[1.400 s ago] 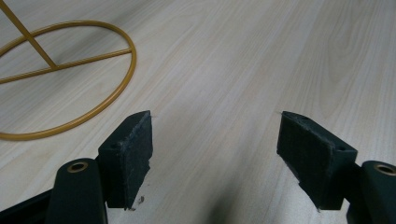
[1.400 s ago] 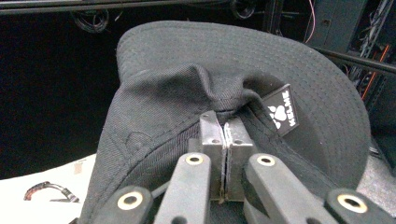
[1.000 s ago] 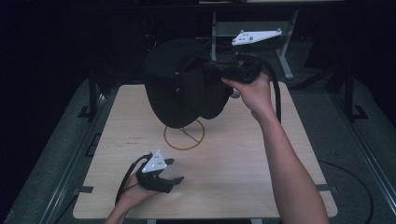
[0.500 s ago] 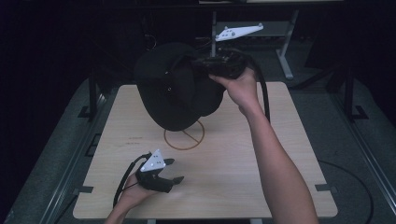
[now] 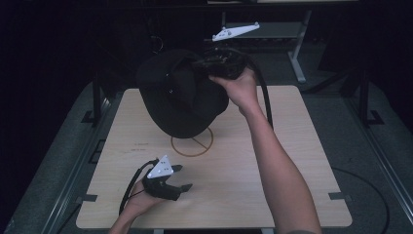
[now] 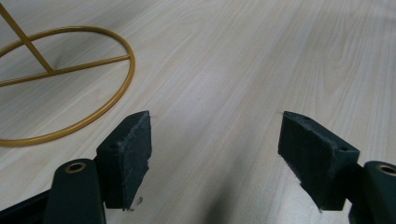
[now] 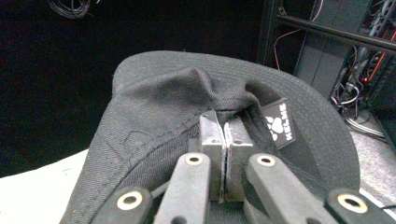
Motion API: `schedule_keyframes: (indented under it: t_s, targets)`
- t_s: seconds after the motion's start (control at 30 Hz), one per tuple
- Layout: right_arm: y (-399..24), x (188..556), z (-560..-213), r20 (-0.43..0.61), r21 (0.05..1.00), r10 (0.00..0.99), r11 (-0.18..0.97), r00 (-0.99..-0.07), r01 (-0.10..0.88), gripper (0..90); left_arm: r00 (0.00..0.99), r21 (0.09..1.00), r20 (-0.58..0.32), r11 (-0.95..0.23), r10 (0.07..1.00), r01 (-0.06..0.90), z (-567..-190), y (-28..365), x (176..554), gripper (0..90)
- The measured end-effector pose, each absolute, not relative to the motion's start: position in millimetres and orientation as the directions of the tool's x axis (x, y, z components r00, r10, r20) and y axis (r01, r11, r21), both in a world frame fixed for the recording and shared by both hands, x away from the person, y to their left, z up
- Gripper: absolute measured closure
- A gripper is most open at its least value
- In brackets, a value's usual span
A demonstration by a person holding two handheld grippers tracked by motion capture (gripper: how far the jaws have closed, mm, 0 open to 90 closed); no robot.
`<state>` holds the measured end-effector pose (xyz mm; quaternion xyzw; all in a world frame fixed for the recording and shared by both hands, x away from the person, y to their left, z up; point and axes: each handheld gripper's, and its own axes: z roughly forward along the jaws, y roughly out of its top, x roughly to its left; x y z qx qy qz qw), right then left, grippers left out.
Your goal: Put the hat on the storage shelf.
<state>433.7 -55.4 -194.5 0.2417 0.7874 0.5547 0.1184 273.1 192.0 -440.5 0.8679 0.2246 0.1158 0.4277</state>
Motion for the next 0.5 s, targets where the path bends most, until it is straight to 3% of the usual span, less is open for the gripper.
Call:
schedule_keyframes:
  t_s: [0.5]
  targets:
    - [-18.7, 453.7, -202.9, 0.091, 0.912, 0.512, 0.302, -0.854, 0.278, 89.0, 0.876, 0.789, 0.016, -0.543, 0.483, 0.286, -440.2, 192.7, 270.8, 24.9]
